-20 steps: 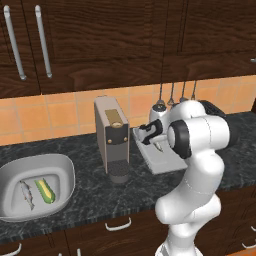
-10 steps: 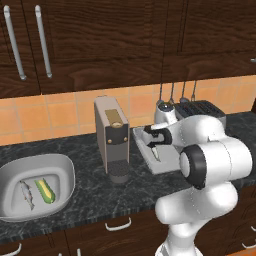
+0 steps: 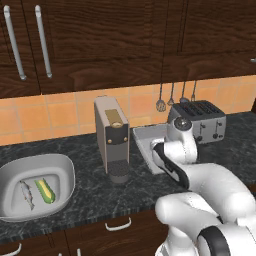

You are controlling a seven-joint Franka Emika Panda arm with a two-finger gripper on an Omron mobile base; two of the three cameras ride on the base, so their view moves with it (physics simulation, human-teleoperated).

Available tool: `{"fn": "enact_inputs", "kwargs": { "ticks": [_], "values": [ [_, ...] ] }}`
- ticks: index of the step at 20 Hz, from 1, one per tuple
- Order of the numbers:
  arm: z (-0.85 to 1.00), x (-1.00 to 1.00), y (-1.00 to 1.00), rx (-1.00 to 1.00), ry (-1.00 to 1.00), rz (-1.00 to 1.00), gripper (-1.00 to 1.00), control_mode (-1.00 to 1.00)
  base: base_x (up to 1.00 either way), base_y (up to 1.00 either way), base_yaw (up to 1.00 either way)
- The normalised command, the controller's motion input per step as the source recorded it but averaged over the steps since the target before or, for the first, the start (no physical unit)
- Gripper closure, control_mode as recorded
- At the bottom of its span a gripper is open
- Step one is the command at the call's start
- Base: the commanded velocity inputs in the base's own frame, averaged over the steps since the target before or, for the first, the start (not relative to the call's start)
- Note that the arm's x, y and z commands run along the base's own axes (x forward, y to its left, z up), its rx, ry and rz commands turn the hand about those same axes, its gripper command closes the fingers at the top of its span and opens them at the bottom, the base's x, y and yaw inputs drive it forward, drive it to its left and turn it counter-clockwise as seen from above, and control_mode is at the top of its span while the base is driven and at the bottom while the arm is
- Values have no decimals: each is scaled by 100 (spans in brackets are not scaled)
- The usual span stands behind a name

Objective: Place one corn and one fish in each tupperware on the nearby counter, to pack two identical lunches.

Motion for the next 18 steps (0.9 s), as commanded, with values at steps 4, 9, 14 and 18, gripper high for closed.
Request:
{"fn": "enact_inputs", "kwargs": {
  "ticks": [4, 9, 14, 18],
  "values": [
    [0, -100, 8, 0, -20, 7, -100, -100, 0, 0, 0],
    [0, -100, 23, 0, -16, 14, -100, -100, 0, 0, 0],
    [0, -82, 23, -1, -7, 6, -100, -100, 0, 0, 0],
    [-1, -25, 4, -1, 0, 0, -100, 100, -75, -5, 0]
  ]
}}
